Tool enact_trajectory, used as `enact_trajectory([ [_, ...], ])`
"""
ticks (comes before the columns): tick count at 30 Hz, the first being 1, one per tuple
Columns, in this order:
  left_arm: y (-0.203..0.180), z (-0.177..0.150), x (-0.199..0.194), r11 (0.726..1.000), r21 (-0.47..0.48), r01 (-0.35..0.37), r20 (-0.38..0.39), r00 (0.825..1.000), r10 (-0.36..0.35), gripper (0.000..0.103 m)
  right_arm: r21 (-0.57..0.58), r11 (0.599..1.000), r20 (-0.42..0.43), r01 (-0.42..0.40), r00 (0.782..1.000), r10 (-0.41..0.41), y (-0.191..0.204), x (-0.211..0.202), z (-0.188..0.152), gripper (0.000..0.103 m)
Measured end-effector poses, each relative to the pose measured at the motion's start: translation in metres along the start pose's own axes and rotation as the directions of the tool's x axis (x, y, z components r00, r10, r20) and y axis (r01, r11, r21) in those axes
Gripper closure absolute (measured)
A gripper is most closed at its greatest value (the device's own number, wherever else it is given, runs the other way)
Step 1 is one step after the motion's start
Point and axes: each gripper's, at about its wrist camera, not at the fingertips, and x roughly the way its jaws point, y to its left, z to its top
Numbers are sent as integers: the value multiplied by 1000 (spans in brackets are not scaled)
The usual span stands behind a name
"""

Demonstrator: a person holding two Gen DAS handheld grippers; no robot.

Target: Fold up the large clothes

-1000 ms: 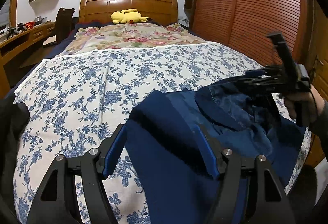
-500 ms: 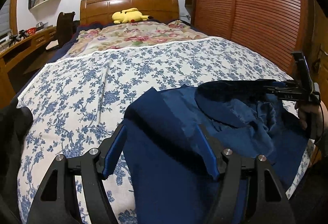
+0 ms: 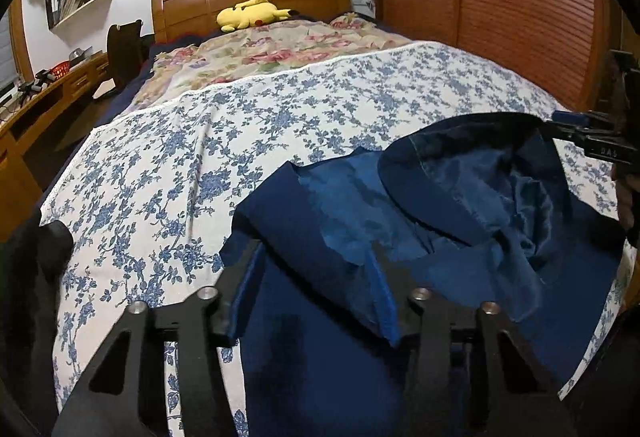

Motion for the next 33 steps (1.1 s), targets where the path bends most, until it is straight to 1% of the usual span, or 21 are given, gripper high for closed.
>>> enact_trajectory([
  [3,4,-1,4,1000,-12,-14,-23,1000,14,59,16,1000,-52,-4,999,4,-9,4,-9,46],
  [4,6,-1,6,1000,-17,-18,-31,999,17,61,19,1000,-67,-4,998,5,-10,8,-7,46],
  [7,11,0,11,999,-35,-8,-52,999,7,62,36,999,-113,-24,993,28,-20,15,-14,46],
  [9,12,1,13,999,-41,-7,-59,998,4,63,49,998,-127,-44,991,50,-24,17,-14,46],
  [11,12,1,17,999,-45,0,-68,998,-3,66,68,995,-130,-69,988,78,-29,17,-11,46],
  [13,10,2,19,999,-42,5,-78,997,-8,66,83,992,-131,-92,986,102,-32,16,-10,47],
  [14,9,2,21,999,-38,2,-83,997,-5,66,87,991,-135,-102,984,113,-35,20,-9,50],
  [16,6,1,23,1000,-28,-2,-96,995,-1,66,94,989,-149,-114,981,128,-34,24,-9,61],
  [17,6,0,24,1000,-26,-2,-101,995,0,66,90,988,-157,-123,978,136,-33,26,-9,64],
  [18,5,0,26,1000,-22,-7,-109,994,4,66,84,988,-165,-130,976,142,-33,30,-9,73],
  [19,5,-1,28,1000,-19,-12,-114,993,9,66,76,987,-172,-138,974,150,-30,31,-9,84],
  [21,6,-2,28,1000,-17,-12,-117,993,10,66,59,987,-176,-151,972,159,-26,33,-8,97],
  [22,6,-3,29,1000,-16,-8,-117,993,6,76,54,987,-172,-152,972,159,-25,32,-7,100],
  [23,7,-3,29,1000,-16,-3,-118,993,1,90,51,987,-163,-154,974,160,-24,30,-6,101],
  [25,7,0,30,1000,-6,-13,-113,994,12,99,54,988,-135,-147,979,153,-26,29,-3,102],
  [26,7,3,29,1000,5,-26,-99,995,26,101,57,989,-120,-138,982,144,-27,28,-3,102],
  [29,13,15,27,999,2,-48,-64,997,49,101,86,989,-74,-119,989,125,-36,27,6,102],
  [33,28,42,29,997,-8,-82,-19,996,82,101,172,979,-16,-107,994,112,-57,34,24,102],
])
